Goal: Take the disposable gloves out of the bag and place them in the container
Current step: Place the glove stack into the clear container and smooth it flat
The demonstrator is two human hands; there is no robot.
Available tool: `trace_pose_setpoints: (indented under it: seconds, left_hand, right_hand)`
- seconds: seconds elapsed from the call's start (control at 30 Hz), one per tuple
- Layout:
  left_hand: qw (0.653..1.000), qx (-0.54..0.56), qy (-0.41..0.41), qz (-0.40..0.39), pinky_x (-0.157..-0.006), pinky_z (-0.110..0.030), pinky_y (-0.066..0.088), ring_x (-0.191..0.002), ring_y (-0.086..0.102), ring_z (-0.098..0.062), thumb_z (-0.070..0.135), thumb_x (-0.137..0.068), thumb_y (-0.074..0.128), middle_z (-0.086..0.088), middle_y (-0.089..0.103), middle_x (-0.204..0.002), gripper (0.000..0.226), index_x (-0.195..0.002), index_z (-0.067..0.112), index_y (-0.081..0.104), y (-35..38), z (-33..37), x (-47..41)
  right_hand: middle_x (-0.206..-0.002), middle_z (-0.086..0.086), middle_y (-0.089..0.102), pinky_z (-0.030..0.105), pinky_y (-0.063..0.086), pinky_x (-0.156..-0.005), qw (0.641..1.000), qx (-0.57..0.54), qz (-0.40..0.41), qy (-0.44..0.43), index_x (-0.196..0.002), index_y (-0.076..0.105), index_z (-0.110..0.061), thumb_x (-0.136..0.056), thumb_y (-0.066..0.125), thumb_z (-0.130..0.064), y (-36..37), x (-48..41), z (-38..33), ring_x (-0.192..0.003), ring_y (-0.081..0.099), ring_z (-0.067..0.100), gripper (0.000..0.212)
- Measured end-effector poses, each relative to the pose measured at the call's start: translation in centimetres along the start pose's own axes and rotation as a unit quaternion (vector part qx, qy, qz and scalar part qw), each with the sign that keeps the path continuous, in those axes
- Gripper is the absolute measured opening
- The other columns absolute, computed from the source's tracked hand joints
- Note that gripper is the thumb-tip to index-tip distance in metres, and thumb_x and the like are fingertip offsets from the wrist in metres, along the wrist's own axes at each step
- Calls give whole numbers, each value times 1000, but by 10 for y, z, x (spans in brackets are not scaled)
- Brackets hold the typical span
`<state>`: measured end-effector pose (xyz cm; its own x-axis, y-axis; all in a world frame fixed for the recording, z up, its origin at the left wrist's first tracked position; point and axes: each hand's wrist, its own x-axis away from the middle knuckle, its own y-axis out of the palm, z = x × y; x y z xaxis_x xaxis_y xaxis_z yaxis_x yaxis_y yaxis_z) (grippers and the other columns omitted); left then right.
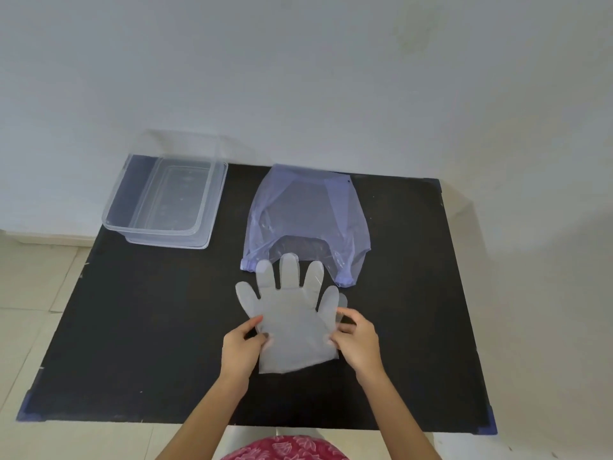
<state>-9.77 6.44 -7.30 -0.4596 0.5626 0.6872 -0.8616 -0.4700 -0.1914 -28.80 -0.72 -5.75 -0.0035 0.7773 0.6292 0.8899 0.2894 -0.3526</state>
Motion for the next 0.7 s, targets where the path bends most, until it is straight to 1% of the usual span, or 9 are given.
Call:
trace_pose_setpoints:
  seconds: [0.07,0.17,0.27,0.37,0.43,0.47,0.53,0.6,0.7]
  left_hand:
    - [1000,1,-3,0,-104,-47,44,-120,52,-27,2,-87,60,-7,54,-133,43,-129,13,58,-1,1,1]
    - [1000,11,-12,-1,-103,-47,45,-119,53,-27,-1,-87,59,-9,55,-133,44,-129,10,57,-1,0,4]
    - [1000,23,-9,8,-101,-47,47,-117,55,-26,-3,-87,59,-9,55,-133,44,-128,11,58,-1,-1,7]
    - [1000,29,-3,11,-100,-46,48,-108,56,-21,-4,-87,59,-8,55,-132,43,-127,12,59,-1,0,9]
    - [1000,29,-5,7,-100,-46,48,-102,54,-17,-4,-86,59,-7,55,-131,43,-127,13,60,0,2,12]
    - [1000,28,-6,6,-100,-47,47,-101,54,-17,-4,-86,60,-7,55,-132,44,-126,13,60,0,2,12]
    - [1000,22,-8,7,-100,-48,47,-102,56,-18,-4,-85,61,-7,55,-133,45,-127,14,60,-1,4,14]
    - [1000,15,-9,11,-102,-50,45,-113,56,-25,-4,-84,62,-7,54,-134,46,-127,14,59,-2,7,15]
    - [1000,20,-18,8,-101,-47,46,-115,54,-25,-4,-85,61,-7,54,-134,44,-125,13,61,-6,13,17]
  right_hand:
    - [-95,0,63,31,55,-71,999,-19,19,42,-115,53,-18,-82,62,-4,1,0,0,-87,63,15,37]
    - [-91,4,61,38,57,-79,998,-21,42,45,-106,50,-16,-82,62,-6,5,2,3,-84,62,19,28]
    - [-93,3,64,36,57,-79,999,-4,38,1,-94,56,-16,-81,60,-1,10,4,10,-91,65,18,21]
    - [-96,-6,69,38,58,-86,1000,4,0,-12,-87,68,-28,-82,62,-1,13,4,12,-98,66,14,28]
    - [-98,-14,68,38,56,-93,1000,4,-26,-7,-100,70,-33,-83,66,-3,13,6,10,-105,65,14,35]
    - [-101,-14,67,37,55,-95,999,2,-36,-3,-111,70,-29,-84,66,-2,13,5,10,-109,64,16,39]
    - [-118,-4,65,37,54,-97,999,-3,-45,7,-124,65,-21,-84,64,1,11,4,8,-115,62,19,46]
    - [-130,2,62,38,54,-97,999,-12,-44,17,-129,62,-18,-85,64,-1,9,2,6,-115,62,20,47]
    - [-127,6,66,38,56,-95,998,-48,-46,19,-129,61,-12,-88,64,-6,3,2,-3,-106,67,17,42]
